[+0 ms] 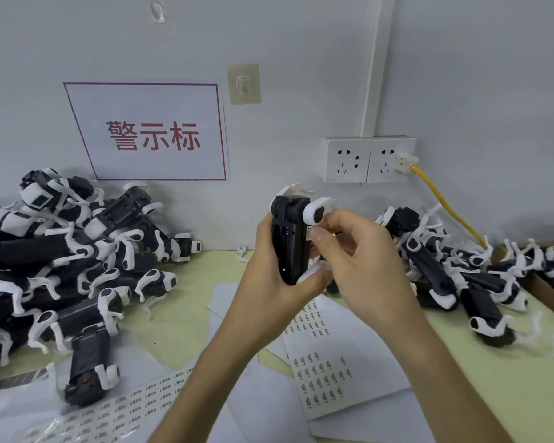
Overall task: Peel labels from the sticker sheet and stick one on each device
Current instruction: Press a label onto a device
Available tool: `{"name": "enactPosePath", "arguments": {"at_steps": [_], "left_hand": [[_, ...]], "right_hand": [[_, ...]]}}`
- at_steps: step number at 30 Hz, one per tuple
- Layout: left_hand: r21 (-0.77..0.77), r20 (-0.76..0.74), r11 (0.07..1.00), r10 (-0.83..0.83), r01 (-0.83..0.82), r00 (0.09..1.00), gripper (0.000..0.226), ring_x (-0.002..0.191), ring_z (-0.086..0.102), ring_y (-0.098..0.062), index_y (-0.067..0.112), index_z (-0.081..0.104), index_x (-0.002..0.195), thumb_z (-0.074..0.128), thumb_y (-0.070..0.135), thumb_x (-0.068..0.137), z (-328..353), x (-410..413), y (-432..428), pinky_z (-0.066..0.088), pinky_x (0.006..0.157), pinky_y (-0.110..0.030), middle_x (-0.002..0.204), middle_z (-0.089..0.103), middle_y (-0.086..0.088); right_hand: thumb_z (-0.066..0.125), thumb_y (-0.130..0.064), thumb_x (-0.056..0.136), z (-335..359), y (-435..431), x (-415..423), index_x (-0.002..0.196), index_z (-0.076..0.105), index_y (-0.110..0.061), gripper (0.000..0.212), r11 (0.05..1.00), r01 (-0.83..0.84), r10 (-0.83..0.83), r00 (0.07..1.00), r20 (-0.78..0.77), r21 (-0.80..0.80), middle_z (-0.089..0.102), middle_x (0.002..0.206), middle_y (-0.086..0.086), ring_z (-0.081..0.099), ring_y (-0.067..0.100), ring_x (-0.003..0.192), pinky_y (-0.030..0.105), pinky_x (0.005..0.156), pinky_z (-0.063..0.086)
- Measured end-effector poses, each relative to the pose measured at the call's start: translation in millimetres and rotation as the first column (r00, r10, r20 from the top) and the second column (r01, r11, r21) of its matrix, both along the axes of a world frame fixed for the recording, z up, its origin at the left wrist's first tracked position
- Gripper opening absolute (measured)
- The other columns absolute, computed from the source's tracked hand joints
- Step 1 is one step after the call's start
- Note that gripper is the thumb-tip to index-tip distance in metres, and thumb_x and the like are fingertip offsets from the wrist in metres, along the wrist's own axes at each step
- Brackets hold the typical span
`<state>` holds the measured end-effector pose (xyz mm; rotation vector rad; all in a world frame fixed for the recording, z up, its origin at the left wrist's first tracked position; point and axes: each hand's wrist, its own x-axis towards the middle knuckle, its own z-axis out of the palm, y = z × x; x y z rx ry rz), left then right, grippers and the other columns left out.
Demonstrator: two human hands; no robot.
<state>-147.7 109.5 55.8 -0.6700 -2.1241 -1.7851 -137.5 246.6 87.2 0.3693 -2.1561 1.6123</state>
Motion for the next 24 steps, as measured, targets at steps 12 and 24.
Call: {"name": "enactPosePath", "arguments": {"at_steps": [12, 24], "left_hand": [[-0.010, -0.028, 1.000, 0.011, -0.012, 1.000, 0.074, 0.115, 0.067, -0.012, 0.030, 0.035, 0.149, 0.074, 0.014, 0.088, 0.6, 0.3, 0.1, 0.058, 0.095, -0.041, 0.122, 0.066, 0.013], [0.077, 0.103, 0.991, -0.121, 0.113, 0.987, 0.056, 0.095, 0.071, -0.003, 0.026, 0.052, 0.130, 0.077, 0.018, 0.081, 8.7, 4.7, -5.0, 0.054, 0.070, -0.018, 0.103, 0.071, 0.012]], "right_hand": [[0.067, -0.020, 0.096, -1.8, -0.1, -0.7, 0.086, 0.069, -0.027, 0.013, 0.998, -0.008, 0.007, 1.000, -0.018, -0.057, 0.075, 0.077, -0.010, 0.073, 0.006, 0.076, 0.032, 0.068, 0.056], [0.070, -0.026, 0.094, -5.8, 3.6, -8.4, 0.079, 0.073, -0.009, 0.022, 0.960, -0.104, 0.134, 0.986, 0.099, -0.258, 0.075, 0.074, 0.005, 0.071, 0.015, 0.068, 0.024, 0.065, 0.056]]}}
